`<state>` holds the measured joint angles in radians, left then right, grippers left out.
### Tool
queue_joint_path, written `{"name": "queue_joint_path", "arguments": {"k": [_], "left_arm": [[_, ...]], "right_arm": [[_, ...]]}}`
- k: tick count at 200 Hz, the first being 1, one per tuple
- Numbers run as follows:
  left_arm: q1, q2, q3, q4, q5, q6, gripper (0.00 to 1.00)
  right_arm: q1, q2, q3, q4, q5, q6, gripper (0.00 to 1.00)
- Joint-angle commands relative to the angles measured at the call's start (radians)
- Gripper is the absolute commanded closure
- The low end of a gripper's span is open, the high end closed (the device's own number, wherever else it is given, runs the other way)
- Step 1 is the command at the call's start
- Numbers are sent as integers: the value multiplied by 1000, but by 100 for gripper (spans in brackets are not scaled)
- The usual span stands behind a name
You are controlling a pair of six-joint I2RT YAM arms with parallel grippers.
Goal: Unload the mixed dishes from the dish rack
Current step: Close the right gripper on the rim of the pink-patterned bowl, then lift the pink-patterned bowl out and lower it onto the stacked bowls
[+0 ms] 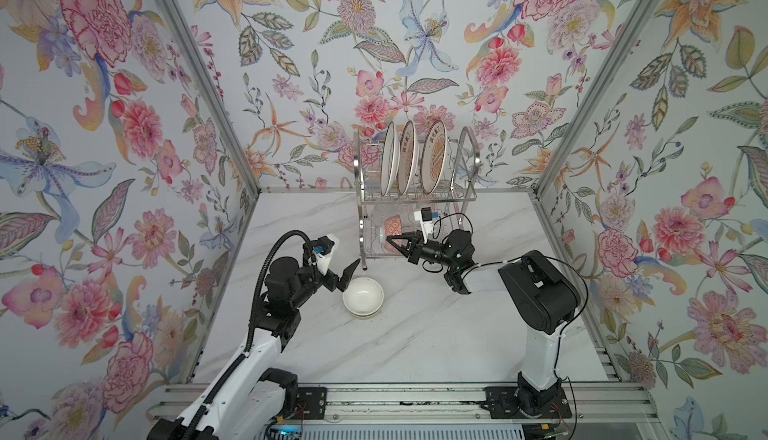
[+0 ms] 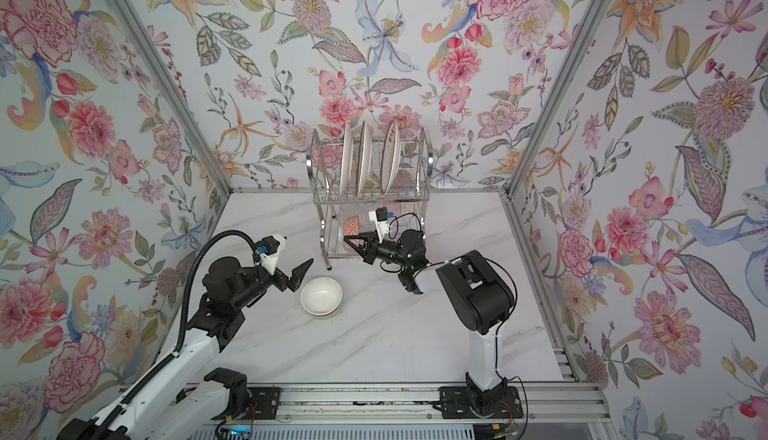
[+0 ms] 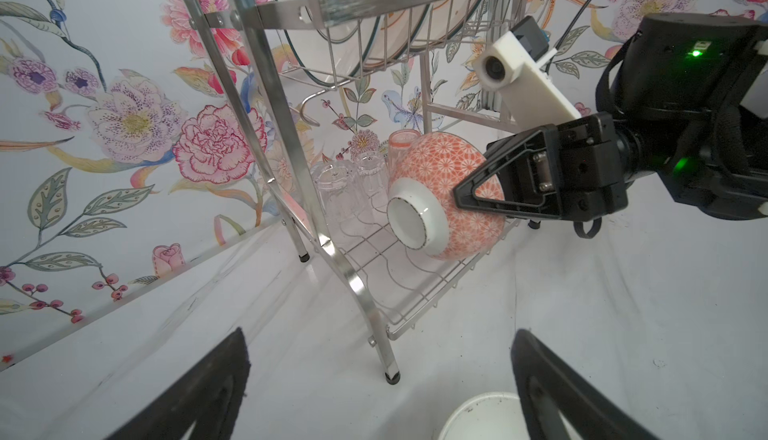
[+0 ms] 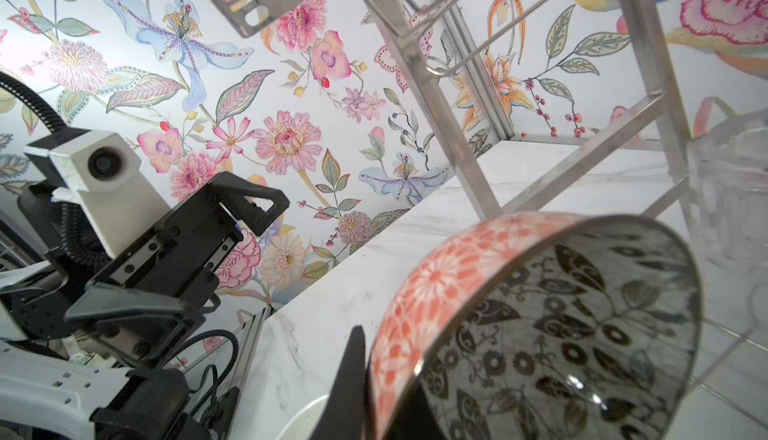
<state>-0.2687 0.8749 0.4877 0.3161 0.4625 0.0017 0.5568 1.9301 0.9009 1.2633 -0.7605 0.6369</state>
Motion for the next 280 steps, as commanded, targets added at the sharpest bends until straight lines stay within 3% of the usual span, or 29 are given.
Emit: {"name": "queue_joint_path", "arguments": {"k": [1, 46, 85, 115, 136, 163, 280], "left_arm": [[-7, -18, 36, 20, -34, -29, 1], [20, -11, 59, 14, -82, -93, 1], [75, 37, 129, -50, -85, -134, 1], [103, 75, 175, -93, -104, -145, 1], [128, 107, 205, -126, -152, -154, 1], [181, 139, 230, -152, -136, -184, 1], [270, 220, 269, -222, -135, -210, 1]], "right_arm": [[11, -98, -29, -46, -26, -122, 100], [33, -253, -89, -331, -8, -331, 100], [115, -373, -31, -798, 89, -654, 100], [190, -401, 55, -1104, 201, -872, 100], [239, -392, 119, -1266, 260, -970, 100], [311, -359, 198, -1416, 329, -1079, 100], [448, -116, 540, -1808, 431, -1243, 100]]}}
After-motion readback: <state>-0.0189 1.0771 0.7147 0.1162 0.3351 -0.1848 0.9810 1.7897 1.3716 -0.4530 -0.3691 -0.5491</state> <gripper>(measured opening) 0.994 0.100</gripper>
